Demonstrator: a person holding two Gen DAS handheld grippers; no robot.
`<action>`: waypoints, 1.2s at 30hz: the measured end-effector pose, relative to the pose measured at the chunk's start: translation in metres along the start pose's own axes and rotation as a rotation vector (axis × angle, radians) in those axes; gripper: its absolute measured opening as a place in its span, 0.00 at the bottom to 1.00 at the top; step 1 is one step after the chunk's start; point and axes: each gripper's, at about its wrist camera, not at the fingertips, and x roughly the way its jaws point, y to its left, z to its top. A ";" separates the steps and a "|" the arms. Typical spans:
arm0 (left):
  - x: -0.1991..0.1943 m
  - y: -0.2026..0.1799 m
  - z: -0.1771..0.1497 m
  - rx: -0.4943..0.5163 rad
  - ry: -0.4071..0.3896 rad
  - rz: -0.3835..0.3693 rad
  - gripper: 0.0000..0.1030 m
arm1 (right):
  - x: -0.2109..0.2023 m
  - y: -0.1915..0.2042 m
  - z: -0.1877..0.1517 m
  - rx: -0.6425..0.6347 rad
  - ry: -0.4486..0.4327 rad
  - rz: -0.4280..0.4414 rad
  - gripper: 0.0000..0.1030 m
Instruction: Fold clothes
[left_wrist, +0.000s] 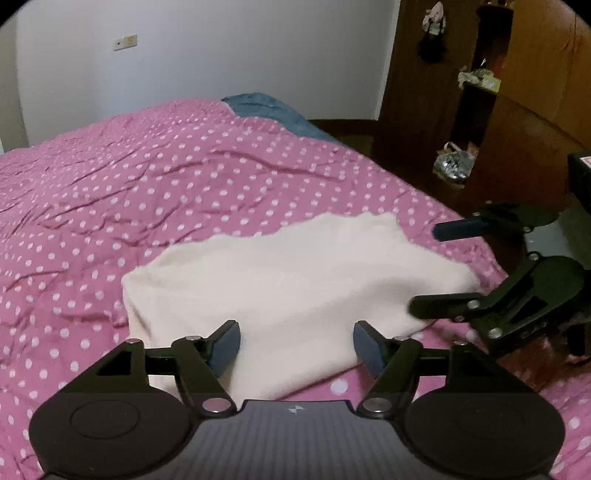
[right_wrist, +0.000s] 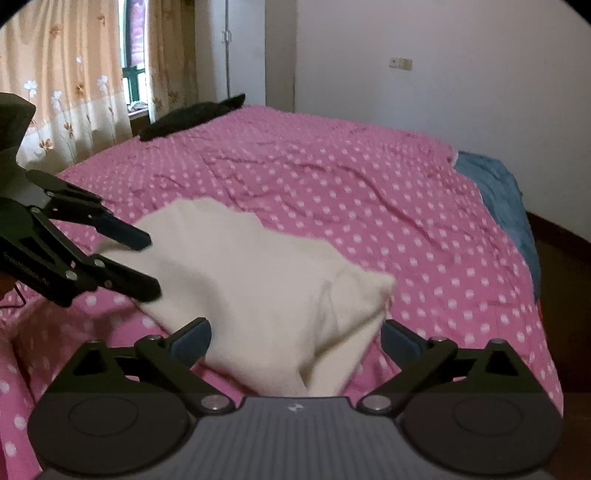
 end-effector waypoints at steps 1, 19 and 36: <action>-0.001 0.001 -0.001 -0.002 -0.001 0.002 0.71 | -0.003 -0.001 -0.002 0.000 0.000 -0.002 0.97; -0.001 0.027 0.002 -0.128 -0.003 0.031 0.78 | 0.028 -0.025 0.018 0.119 0.018 -0.089 1.00; -0.014 0.065 -0.001 -0.290 -0.015 0.073 0.85 | 0.053 -0.042 0.031 0.175 0.073 -0.118 1.00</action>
